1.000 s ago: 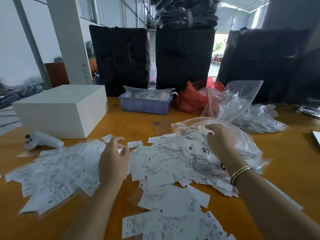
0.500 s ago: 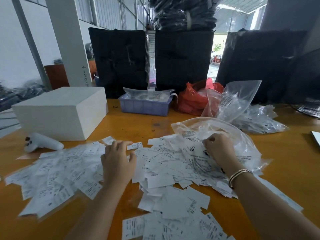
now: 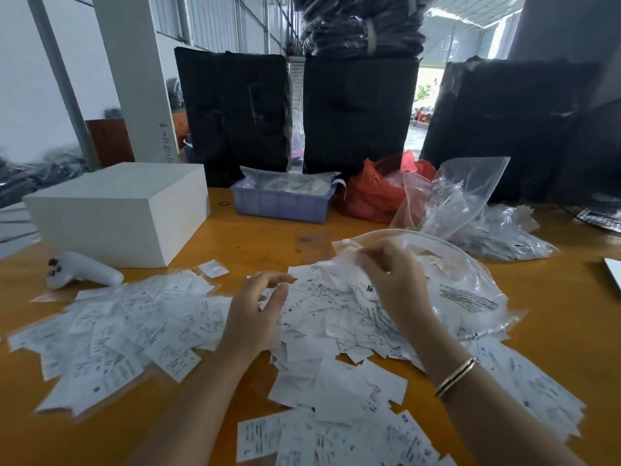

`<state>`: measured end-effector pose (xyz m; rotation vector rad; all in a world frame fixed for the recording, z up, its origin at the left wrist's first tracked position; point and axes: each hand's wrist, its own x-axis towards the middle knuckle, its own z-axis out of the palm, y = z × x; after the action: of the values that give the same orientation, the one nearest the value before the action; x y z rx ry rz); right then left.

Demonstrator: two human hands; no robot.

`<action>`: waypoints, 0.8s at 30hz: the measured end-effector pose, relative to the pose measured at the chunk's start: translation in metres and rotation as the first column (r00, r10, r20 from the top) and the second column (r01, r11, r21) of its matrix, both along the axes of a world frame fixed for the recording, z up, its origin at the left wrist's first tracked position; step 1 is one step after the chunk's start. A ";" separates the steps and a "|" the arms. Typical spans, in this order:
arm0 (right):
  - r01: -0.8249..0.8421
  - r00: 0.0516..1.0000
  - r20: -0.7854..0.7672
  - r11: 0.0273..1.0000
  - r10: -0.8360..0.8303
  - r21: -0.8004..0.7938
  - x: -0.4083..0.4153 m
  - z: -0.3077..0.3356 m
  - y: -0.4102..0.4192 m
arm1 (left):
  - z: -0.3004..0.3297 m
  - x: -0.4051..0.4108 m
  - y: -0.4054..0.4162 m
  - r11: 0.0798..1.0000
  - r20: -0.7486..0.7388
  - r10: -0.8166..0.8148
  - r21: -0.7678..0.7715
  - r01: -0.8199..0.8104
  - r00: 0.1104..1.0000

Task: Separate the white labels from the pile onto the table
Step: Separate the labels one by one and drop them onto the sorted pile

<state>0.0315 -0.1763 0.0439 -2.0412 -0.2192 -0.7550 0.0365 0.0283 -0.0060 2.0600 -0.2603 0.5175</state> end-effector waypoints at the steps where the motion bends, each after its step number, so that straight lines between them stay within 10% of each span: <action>1: -0.094 0.991 -0.091 0.993 0.101 0.076 -0.003 -0.004 0.011 | 0.001 -0.001 0.000 0.997 -0.047 -0.066 -0.051 0.064 0.997; 6: -0.315 0.893 -0.271 0.928 0.361 0.199 -0.007 -0.026 0.045 | 0.000 -0.004 0.001 0.963 -0.164 -0.267 -0.076 0.258 0.950; 11: -0.236 0.903 -0.308 0.944 0.301 0.231 0.005 -0.037 0.056 | -0.001 0.000 0.002 0.962 -0.060 0.042 -0.268 -0.057 0.997; 13: -0.227 0.927 -0.323 0.971 0.192 -0.075 0.013 -0.042 0.056 | 0.000 0.003 0.006 0.901 -0.081 0.144 -0.401 -0.164 0.986; 17: -0.312 0.945 -0.287 0.686 0.154 -0.658 0.023 -0.052 0.064 | -0.002 0.007 0.010 0.870 -0.115 0.204 -0.433 -0.234 0.972; 24: -0.256 0.967 -0.213 0.551 0.142 -0.794 0.026 -0.049 0.078 | -0.004 0.009 0.010 0.878 -0.146 0.227 -0.397 -0.267 0.963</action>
<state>0.0570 -0.0980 -0.0056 -2.8669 -0.8603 -0.3777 0.0453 0.0384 -0.0096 1.6996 0.1656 0.5727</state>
